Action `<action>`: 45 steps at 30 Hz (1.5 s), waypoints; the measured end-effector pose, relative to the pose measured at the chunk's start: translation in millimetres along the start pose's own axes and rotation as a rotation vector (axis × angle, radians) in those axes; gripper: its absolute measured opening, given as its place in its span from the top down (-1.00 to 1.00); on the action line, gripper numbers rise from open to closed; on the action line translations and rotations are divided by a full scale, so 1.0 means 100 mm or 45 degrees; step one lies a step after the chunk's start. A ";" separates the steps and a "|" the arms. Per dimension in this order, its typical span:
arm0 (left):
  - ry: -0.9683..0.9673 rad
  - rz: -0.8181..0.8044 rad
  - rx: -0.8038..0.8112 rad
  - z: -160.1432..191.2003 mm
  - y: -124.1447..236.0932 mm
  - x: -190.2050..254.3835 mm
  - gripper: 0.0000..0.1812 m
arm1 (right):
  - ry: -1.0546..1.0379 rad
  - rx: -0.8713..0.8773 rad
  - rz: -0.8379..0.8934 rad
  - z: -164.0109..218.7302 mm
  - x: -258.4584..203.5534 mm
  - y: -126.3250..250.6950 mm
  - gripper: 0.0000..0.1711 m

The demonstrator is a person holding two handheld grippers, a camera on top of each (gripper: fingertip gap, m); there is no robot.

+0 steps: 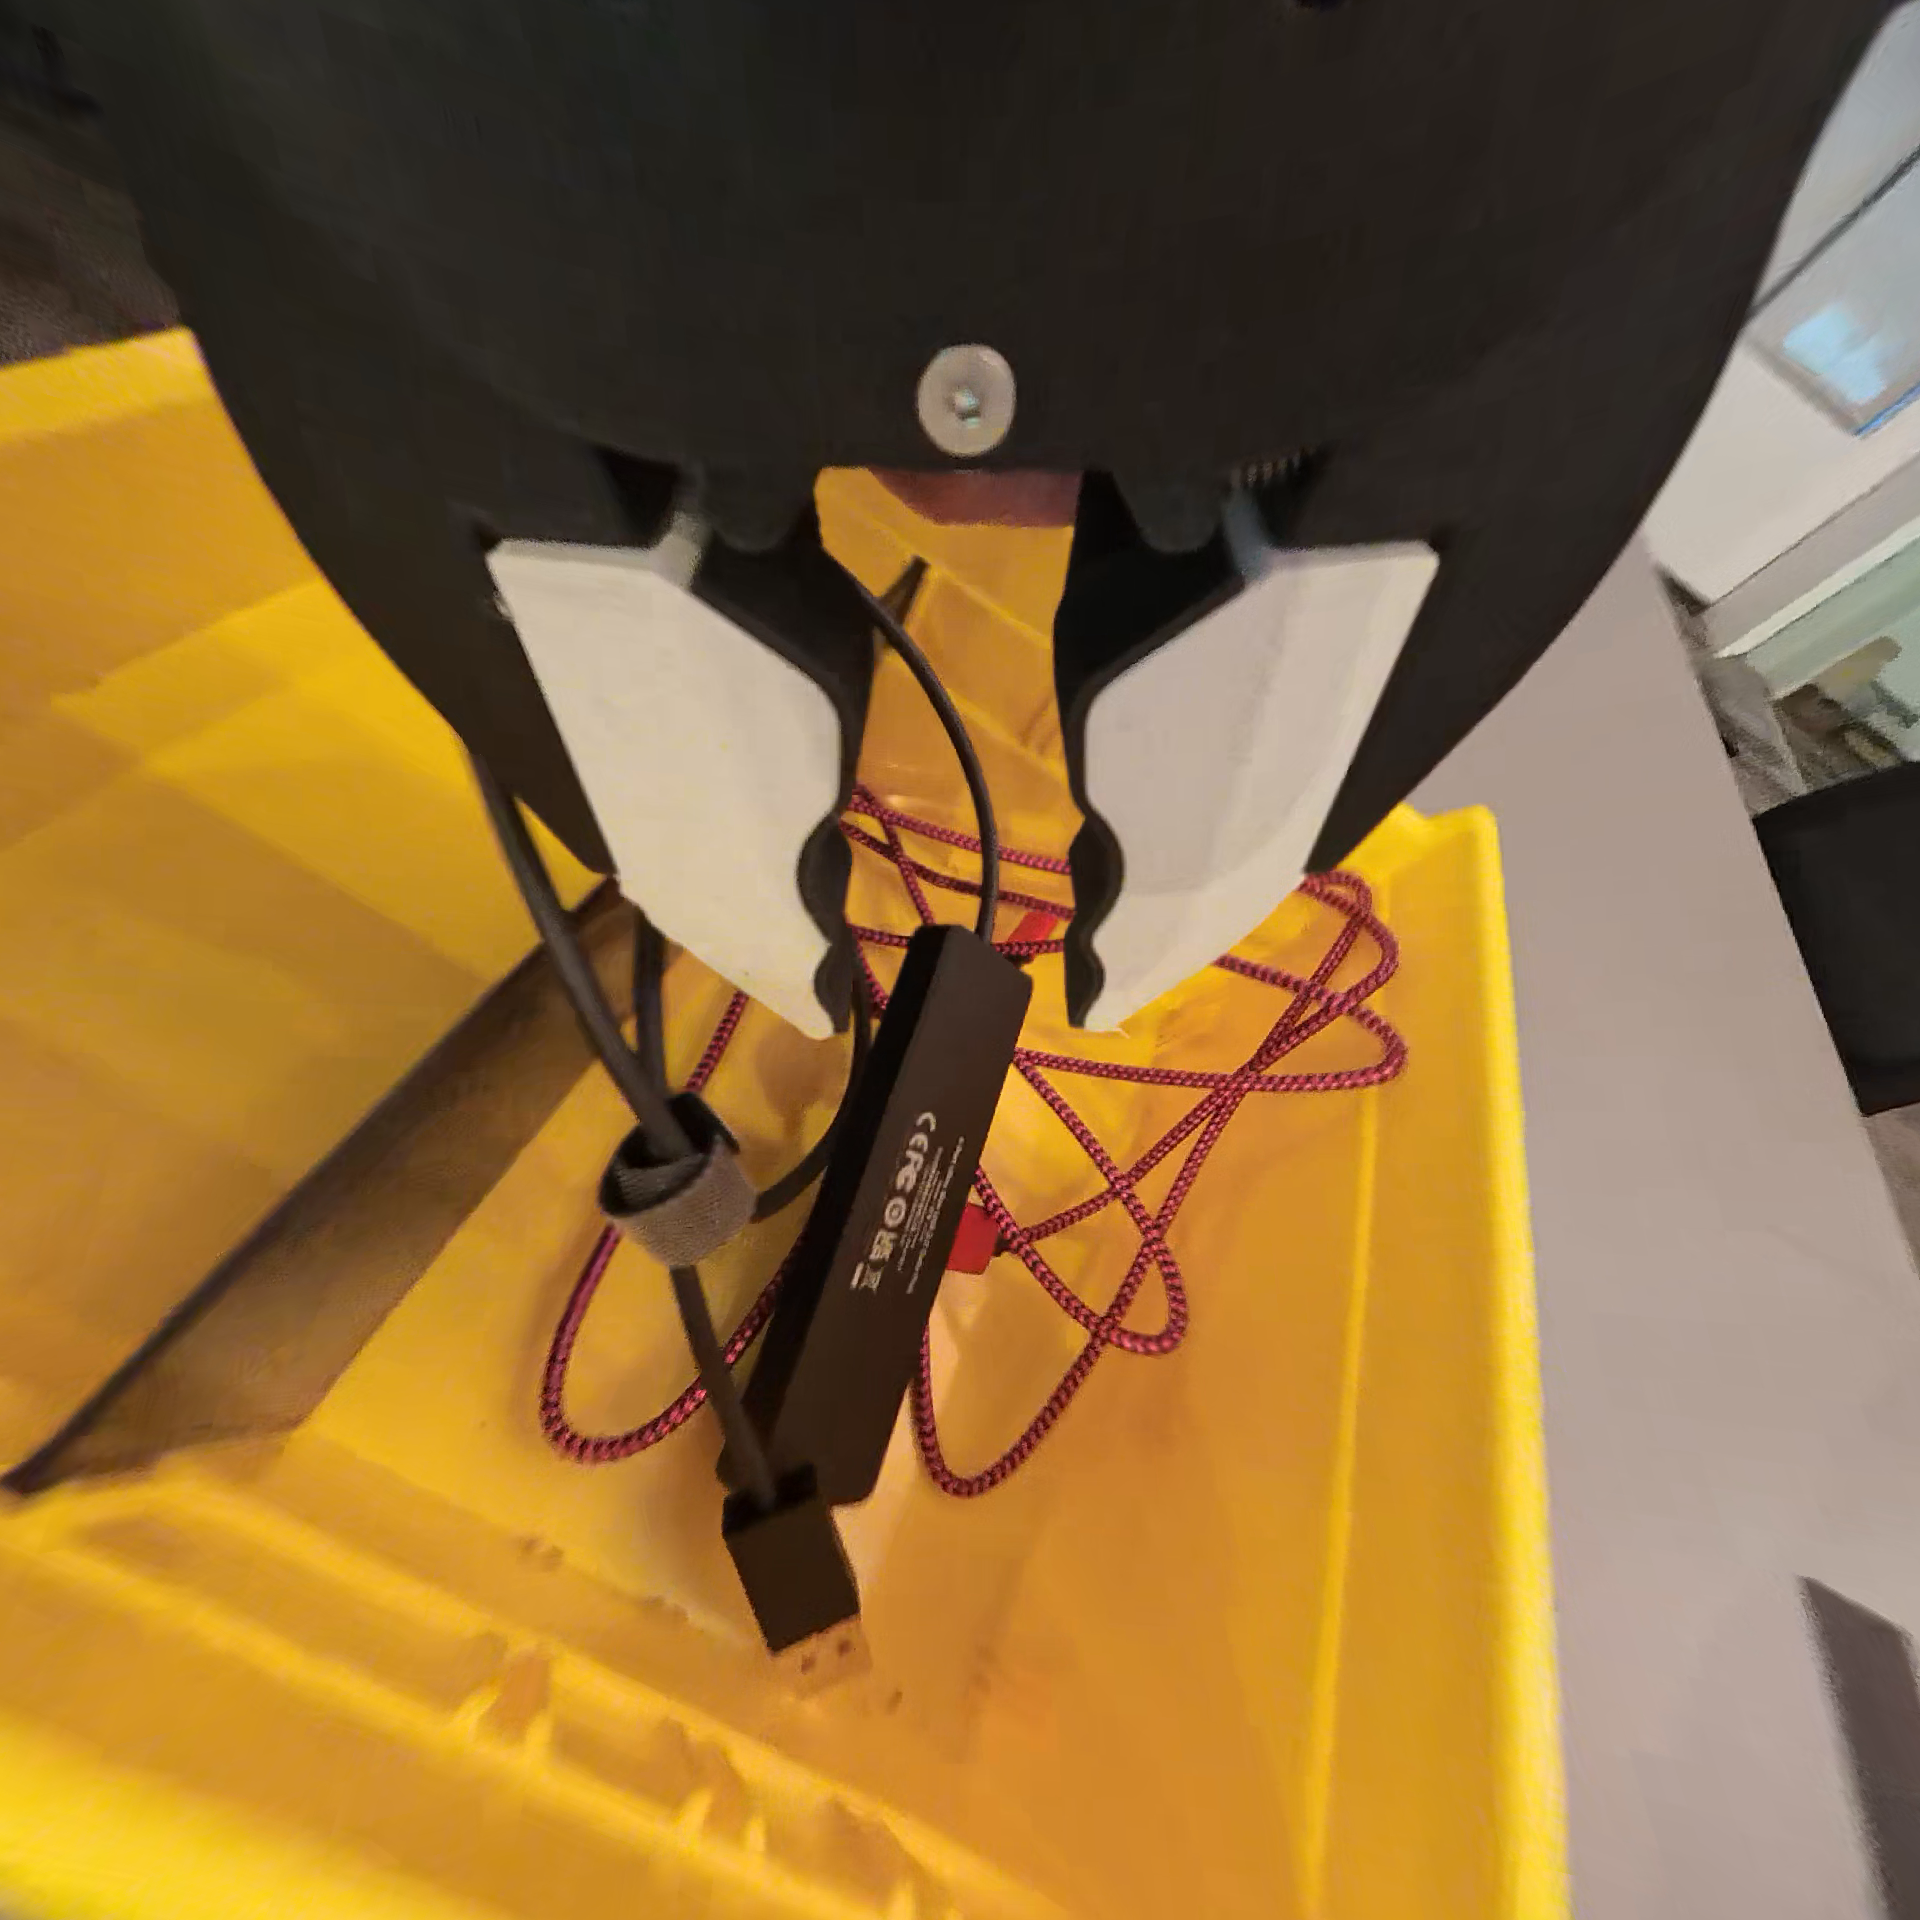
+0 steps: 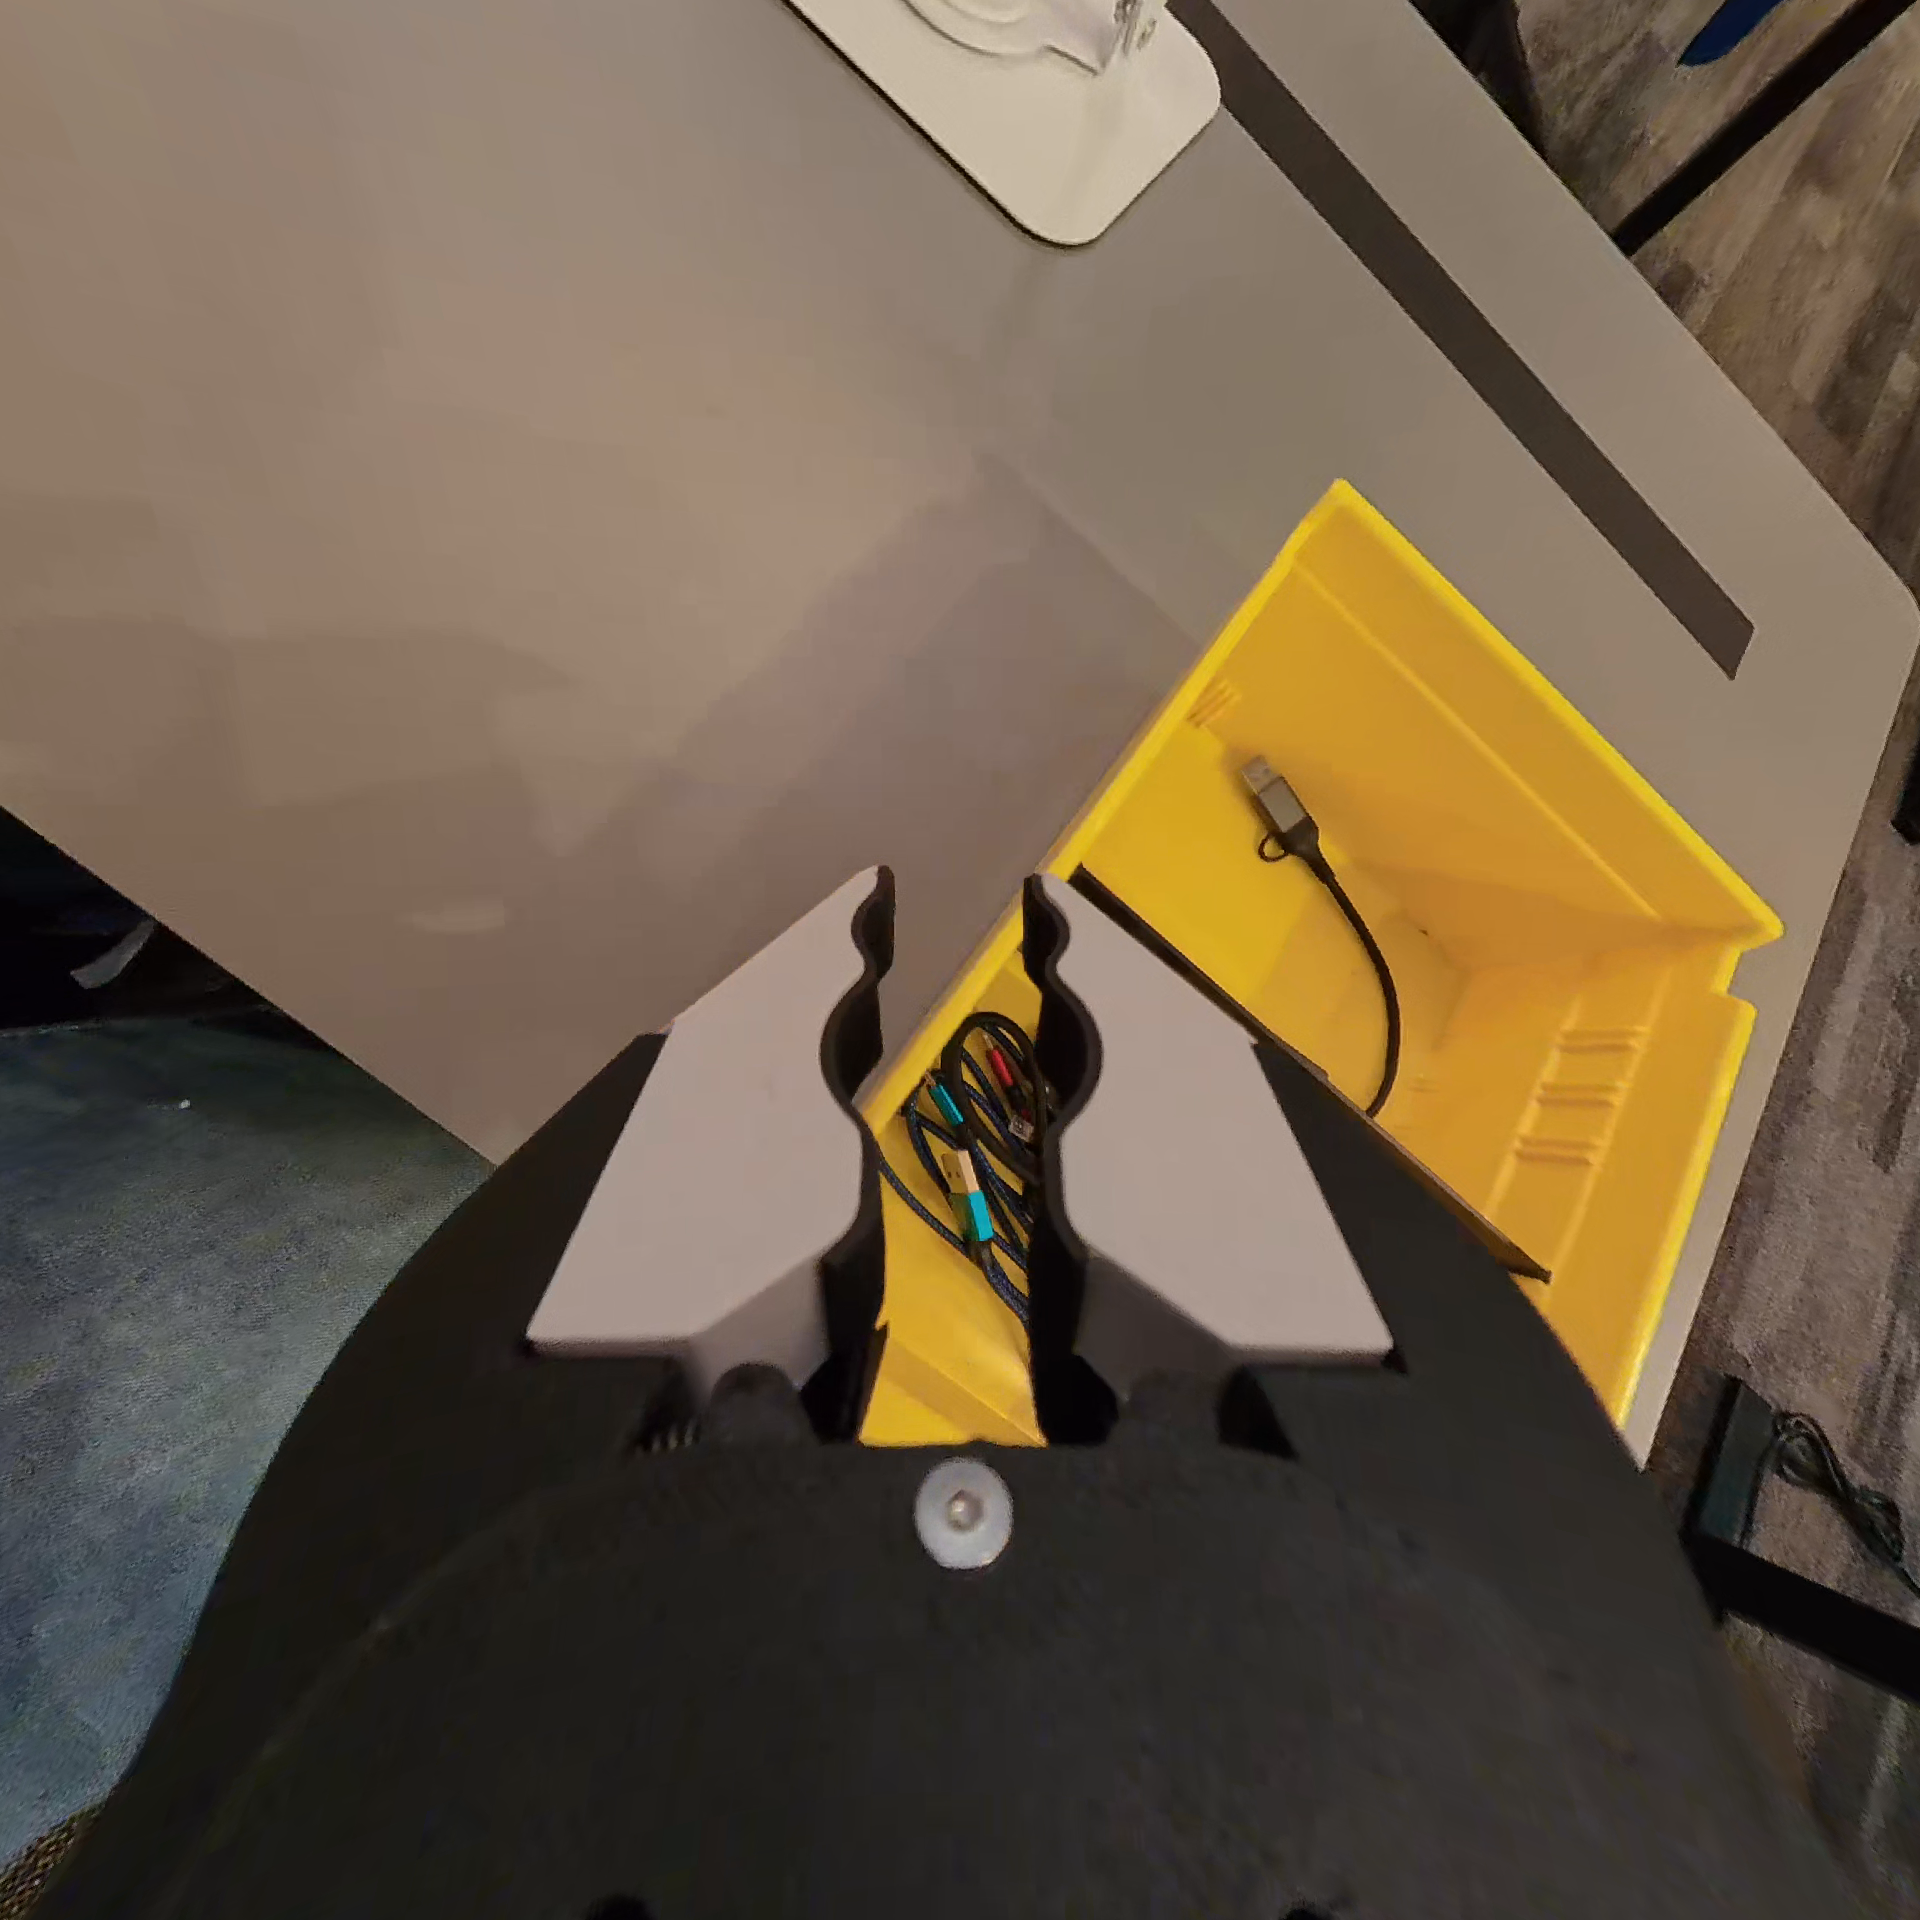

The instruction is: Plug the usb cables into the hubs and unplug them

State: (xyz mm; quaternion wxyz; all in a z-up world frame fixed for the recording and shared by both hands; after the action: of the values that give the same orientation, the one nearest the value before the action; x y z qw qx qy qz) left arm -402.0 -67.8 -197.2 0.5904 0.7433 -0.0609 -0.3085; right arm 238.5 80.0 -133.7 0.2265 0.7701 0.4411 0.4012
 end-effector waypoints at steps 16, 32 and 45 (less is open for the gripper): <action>-0.051 -0.241 0.212 -0.12 0.12 -0.29 0.88 | 0.059 0.070 -0.011 -0.21 -0.14 0.02 0.79; 0.275 -0.561 0.971 -0.50 2.64 -0.89 0.88 | 0.161 0.179 -0.078 -0.64 -0.40 0.05 0.79; 0.233 -0.795 1.400 -1.49 4.61 -1.11 0.88 | 0.214 0.251 -0.118 -0.88 -0.59 0.08 0.78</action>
State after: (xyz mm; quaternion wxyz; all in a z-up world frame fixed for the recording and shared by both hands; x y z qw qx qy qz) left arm -285.9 -28.3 284.4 0.0079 0.9438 0.0596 -0.3250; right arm 153.5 24.4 -102.0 0.1303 0.7312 0.5309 0.4081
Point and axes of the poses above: each gripper's, where its closed fingertips meet, y back along the fingers, z out of its underside, x = y × z across the jaws, the point moved 3 cm from there along y, back along the fingers, and after that the axes turned 11 degrees about y, right-handed, at the moved point
